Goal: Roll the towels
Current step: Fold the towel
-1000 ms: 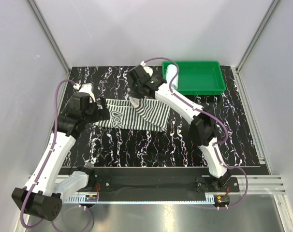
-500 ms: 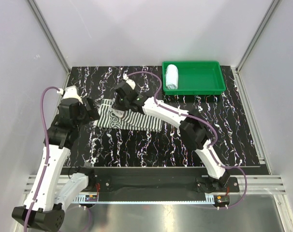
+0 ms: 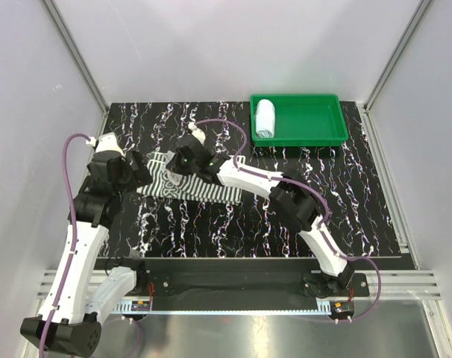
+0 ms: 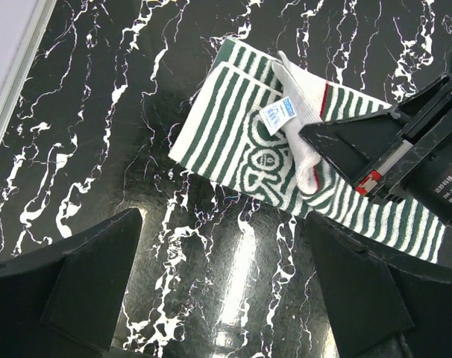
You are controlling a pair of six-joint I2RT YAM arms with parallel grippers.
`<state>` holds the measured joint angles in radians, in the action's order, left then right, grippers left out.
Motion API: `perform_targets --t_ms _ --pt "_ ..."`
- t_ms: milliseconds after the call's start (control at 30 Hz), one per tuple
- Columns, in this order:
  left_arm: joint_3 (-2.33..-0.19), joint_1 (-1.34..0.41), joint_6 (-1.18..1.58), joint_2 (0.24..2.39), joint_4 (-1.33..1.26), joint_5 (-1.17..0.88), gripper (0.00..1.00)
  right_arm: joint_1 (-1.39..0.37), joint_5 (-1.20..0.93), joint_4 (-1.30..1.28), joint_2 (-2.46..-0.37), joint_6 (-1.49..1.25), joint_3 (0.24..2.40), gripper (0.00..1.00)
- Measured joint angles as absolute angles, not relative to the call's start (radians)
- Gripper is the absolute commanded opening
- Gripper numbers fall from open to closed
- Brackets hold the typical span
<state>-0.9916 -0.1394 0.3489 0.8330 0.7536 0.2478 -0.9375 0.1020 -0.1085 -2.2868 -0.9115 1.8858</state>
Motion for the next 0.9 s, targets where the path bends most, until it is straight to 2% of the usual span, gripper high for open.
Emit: perform_targets --t_ms 67,133,233,267,300,600,900 --pt "-0.992 -0.137 0.349 0.833 0.754 0.250 0.99 -0.945 0.087 -0.091 -2.298 -0.904 1.913 0.00" --pt "-0.992 -0.133 0.349 0.833 0.754 0.257 0.99 -0.956 0.059 -0.064 -2.331 -0.888 1.975 0.07" --pt "-0.992 -0.125 0.350 0.833 0.754 0.263 0.99 -0.971 -0.012 -0.002 -2.398 -0.880 2.060 0.49" --pt "-0.992 -0.121 0.350 0.833 0.754 0.264 0.99 -0.977 -0.038 0.018 -2.421 -0.881 2.078 0.80" --pt "-0.992 -0.118 0.350 0.833 0.754 0.265 0.99 -0.982 -0.058 0.028 -2.441 -0.882 2.087 0.89" --pt "-0.990 -0.109 0.351 0.845 0.755 0.265 0.99 -0.985 -0.091 0.006 -2.461 -0.837 2.004 0.94" --pt "-0.990 -0.109 0.349 0.883 0.754 0.257 0.99 -0.920 0.025 -0.039 -2.074 -0.809 1.587 0.94"
